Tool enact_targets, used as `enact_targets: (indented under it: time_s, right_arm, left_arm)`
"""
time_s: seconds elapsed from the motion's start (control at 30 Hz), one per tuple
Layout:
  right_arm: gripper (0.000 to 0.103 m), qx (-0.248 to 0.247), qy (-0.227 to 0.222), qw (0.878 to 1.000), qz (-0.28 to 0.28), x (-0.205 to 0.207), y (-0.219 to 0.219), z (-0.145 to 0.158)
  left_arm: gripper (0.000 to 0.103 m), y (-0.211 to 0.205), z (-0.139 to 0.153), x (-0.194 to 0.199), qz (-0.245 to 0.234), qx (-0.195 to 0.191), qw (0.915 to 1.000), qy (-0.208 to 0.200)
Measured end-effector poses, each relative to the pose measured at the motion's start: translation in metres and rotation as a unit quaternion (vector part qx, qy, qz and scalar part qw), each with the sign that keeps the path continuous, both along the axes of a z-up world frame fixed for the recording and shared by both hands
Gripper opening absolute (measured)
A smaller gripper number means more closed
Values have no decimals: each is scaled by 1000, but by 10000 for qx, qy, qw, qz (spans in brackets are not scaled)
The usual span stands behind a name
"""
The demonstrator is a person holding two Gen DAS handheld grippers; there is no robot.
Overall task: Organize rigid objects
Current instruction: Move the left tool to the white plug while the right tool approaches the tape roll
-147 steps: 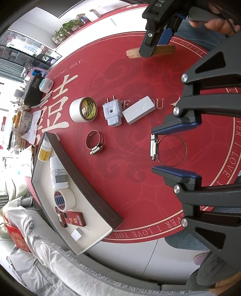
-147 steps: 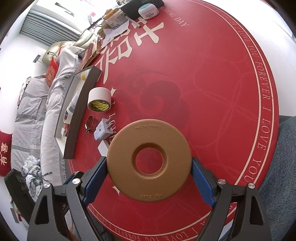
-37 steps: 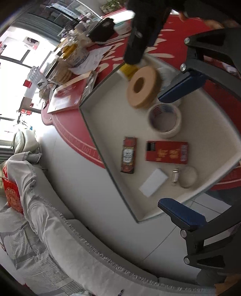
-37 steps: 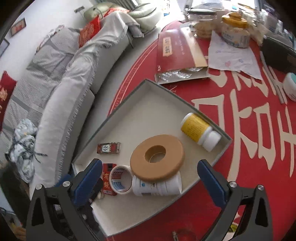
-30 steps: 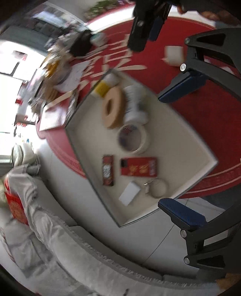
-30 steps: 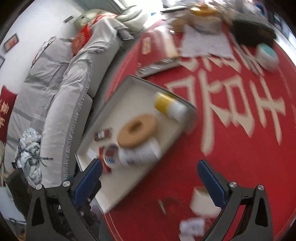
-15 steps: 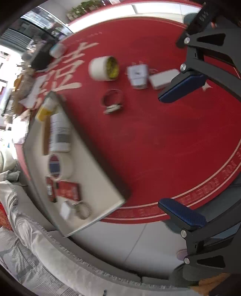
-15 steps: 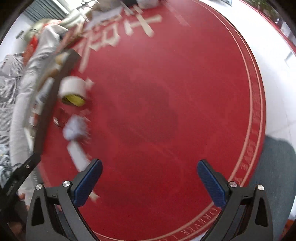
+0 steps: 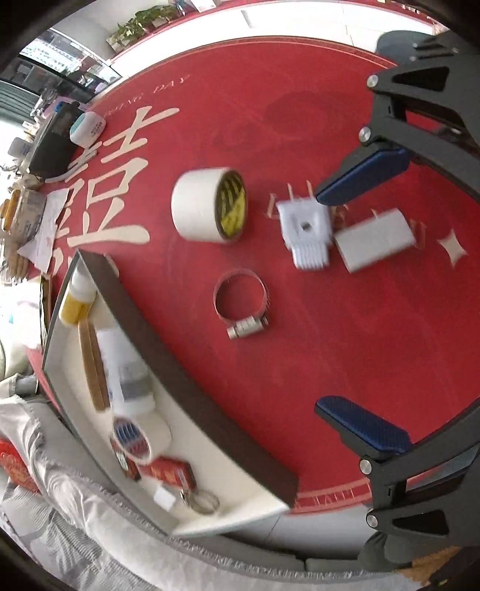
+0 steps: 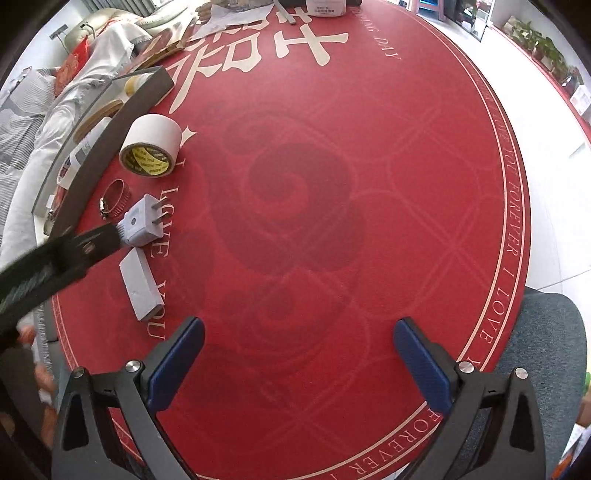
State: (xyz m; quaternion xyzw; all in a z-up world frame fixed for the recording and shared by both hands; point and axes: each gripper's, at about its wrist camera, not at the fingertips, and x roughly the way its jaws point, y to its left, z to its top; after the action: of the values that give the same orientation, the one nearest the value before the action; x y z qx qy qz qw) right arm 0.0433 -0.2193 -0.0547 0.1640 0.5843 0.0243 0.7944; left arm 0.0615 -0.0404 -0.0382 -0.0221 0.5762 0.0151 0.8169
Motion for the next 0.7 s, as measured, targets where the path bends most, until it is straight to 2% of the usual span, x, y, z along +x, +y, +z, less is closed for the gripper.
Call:
enact_targets:
  time_s: [0.17,0.27,0.37,0.7]
  right_arm:
    - [103,-52,-33,10000,58,-12,-4,-1]
    - [103,-180,-18,9998,131,-16,2,-3]
    - [103,-164,-27,9998,132,-20,1,-3]
    - [103,-271,-3,9995,165,-18,7,-2]
  left_arm:
    - [103,-12,-14,12,-128,-39,9998,163]
    - [103,-10,-24,15,29,117,9995,279]
    - [103,7,-25,9,346,57,9991,245]
    - [103,12,-23,9,284,35,9995,115]
